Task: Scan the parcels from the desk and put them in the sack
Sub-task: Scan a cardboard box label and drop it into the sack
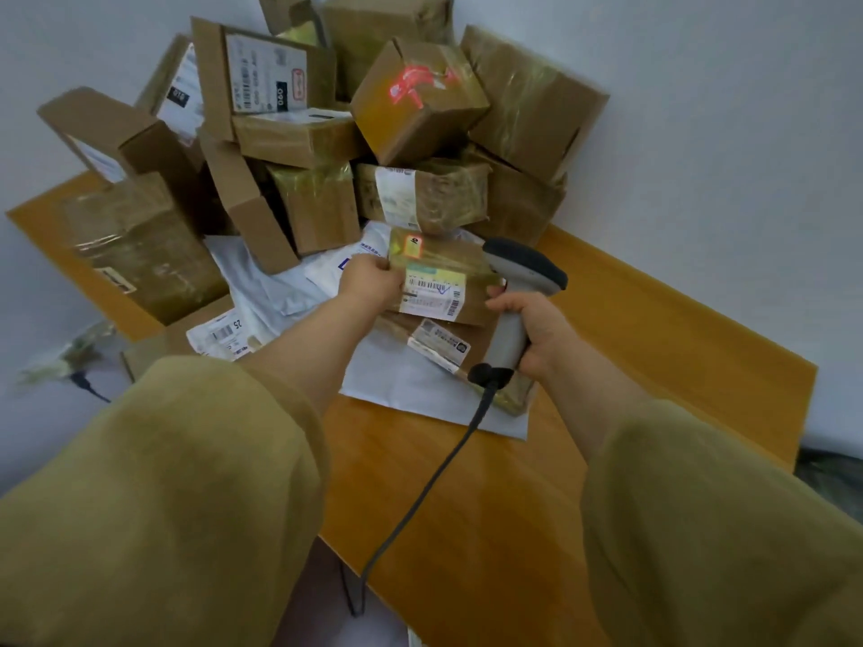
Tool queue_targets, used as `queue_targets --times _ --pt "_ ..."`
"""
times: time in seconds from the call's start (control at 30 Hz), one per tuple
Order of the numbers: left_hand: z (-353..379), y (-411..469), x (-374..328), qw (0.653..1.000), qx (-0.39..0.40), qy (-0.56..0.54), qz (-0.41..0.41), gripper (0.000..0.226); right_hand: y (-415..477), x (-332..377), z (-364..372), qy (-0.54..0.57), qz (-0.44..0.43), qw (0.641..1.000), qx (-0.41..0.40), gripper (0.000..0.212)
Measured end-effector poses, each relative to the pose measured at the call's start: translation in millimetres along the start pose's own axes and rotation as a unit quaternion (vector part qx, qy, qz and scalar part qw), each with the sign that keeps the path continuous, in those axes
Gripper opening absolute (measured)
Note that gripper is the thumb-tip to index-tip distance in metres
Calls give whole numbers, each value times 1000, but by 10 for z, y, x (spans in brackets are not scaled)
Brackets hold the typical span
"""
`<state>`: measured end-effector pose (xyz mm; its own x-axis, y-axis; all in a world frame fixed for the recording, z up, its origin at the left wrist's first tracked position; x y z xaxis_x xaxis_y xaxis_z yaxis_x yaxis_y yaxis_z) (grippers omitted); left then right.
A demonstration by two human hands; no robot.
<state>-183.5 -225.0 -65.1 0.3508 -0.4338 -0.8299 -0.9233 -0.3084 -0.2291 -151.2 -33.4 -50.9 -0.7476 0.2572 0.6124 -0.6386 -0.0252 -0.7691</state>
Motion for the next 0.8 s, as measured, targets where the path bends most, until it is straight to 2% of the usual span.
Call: queue_targets --times 0.1,0.17,0.27,0.43,0.6,0.8 --pt "-13 -138 12 991 -5 -128 -32 3 -27 -64 -37 15 -15 1000 -12 33" --pt "-40 -293 -18 976 15 -208 -61 10 -113 -116 -150 10 -34 999 -21 41" --pt "-76 -560 -64 961 68 -255 -86 17 -298 -170 -381 9 -61 998 -27 43" --pt "-36 -1069 -211 960 71 -265 -61 45 -758 -305 -803 26 -111 993 3 27" --pt "224 -1787 -579 975 51 -214 20 26 -1584 -512 -1396 -44 -152 987 30 17" --pt "736 -2757 -984 979 16 -192 68 27 -2466 -801 -2384 -100 -171 977 80 15"
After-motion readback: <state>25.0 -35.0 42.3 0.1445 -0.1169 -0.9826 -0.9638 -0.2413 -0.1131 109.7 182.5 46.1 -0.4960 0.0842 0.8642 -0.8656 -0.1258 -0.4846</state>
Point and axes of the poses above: each hand's wrist, its own y-axis towards the middle knuckle, its own z-axis out of the palm, x = y × z, the point moved 2 cm from there along y, towards the middle knuckle, and after that the axes turned 7 degrees about z, right-handed, at the moved point
